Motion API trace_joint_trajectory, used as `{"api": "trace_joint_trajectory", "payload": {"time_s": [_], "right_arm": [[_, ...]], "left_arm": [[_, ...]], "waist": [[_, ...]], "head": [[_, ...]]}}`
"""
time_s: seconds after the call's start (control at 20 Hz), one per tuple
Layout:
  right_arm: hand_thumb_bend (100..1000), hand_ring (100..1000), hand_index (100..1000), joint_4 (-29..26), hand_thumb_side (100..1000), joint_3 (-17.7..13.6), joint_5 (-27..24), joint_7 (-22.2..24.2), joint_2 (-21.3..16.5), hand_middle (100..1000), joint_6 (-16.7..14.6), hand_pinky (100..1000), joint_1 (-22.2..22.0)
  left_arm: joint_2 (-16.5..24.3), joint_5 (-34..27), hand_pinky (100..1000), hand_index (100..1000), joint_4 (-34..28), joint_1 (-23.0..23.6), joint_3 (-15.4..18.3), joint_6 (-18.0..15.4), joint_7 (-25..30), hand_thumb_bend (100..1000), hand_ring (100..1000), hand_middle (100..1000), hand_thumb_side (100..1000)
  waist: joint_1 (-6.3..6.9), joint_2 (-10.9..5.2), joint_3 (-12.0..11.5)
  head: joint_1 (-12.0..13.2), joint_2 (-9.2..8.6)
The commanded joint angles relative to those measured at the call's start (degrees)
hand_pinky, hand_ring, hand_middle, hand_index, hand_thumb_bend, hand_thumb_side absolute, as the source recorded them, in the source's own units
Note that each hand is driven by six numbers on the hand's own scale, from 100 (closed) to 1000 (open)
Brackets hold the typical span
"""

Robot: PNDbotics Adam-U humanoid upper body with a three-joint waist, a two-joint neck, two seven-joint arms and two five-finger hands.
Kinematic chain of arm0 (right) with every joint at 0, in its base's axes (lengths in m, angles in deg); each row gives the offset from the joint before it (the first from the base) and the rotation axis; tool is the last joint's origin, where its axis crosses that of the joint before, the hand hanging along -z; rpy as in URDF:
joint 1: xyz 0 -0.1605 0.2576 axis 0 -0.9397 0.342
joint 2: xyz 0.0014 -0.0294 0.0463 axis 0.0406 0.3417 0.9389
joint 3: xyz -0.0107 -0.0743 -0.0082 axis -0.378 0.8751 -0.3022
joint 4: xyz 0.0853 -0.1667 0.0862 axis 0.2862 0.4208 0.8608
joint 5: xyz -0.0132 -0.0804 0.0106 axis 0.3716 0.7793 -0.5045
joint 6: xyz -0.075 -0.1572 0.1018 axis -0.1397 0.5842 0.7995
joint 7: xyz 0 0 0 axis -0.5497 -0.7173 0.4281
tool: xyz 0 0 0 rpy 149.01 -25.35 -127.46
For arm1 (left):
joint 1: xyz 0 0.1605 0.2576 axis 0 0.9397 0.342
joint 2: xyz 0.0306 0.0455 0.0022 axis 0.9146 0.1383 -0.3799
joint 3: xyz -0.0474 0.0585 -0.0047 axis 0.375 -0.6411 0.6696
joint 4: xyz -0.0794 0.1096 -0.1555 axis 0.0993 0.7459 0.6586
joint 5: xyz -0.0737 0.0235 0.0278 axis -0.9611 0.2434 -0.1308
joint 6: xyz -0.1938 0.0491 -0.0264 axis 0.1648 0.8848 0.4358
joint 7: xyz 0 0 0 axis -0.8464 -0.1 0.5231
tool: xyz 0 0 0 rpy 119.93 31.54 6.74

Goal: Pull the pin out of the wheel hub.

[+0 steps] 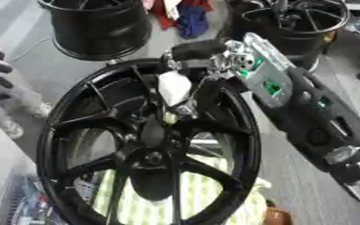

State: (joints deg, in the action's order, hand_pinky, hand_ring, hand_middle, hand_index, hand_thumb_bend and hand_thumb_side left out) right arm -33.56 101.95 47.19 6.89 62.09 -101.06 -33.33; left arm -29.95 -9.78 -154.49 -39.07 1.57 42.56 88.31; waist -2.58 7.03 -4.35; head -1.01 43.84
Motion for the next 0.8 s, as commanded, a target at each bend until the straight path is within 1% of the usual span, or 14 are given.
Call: {"api": "trace_joint_trajectory", "payload": {"time_s": [0.05,0.2,0.35,0.5,0.55,0.65,0.8], "right_arm": [[100,116,381,-1.93,243,-3.07,-2.94,-1.81,-3.05,175,2.06,100,2.62],[100,114,381,-3.0,236,-5.98,-5.53,-3.76,-5.69,173,4.14,100,3.88],[100,126,390,-5.28,230,-9.91,-8.2,-6.32,-9.65,181,5.99,100,2.85],[100,133,396,-8.24,232,-14.12,-10.87,-8.98,-13.95,186,8.06,100,-0.66],[100,155,403,-9.07,234,-15.53,-11.73,-9.85,-15.37,194,8.74,100,-2.01],[100,161,414,-9.86,230,-18.6,-13.2,-11.75,-18.45,204,10.39,100,-5.04],[100,181,427,-8.69,223,-23.29,-15.0,-14.63,-23.13,224,13.13,100,-9.71]], "left_arm": [[0.93,-0.21,454,742,-0.71,-0.51,0.15,-0.01,0.15,258,592,632,596],[1.27,-0.09,453,742,-0.63,-0.26,0.31,0.01,0.04,257,592,632,596],[1.69,0.11,454,742,-0.59,0.01,0.62,0.05,-0.26,257,592,632,595],[1.96,0.31,454,742,-0.57,0.19,1.18,0.12,-0.8,257,591,631,595],[2.02,0.37,453,742,-0.56,0.24,1.36,0.15,-1.0,257,591,631,595],[2.13,0.5,453,742,-0.54,0.4,1.97,0.22,-1.61,257,591,631,595],[2.17,0.68,453,742,-0.55,0.54,2.79,0.32,-2.49,256,591,631,595]], "waist": [[0.01,-1.1,0.23],[-0.35,-1.3,0.78],[-0.7,-1.41,1.45],[-0.8,-1.3,2.33],[-0.8,-1.23,2.59],[-0.67,-1.0,3.45],[-0.25,-0.58,4.82]], "head": [[0.45,0.28],[0.96,0.28],[1.57,0.28],[2.56,0.28],[2.87,0.28],[3.77,0.28],[4.93,0.28]]}}
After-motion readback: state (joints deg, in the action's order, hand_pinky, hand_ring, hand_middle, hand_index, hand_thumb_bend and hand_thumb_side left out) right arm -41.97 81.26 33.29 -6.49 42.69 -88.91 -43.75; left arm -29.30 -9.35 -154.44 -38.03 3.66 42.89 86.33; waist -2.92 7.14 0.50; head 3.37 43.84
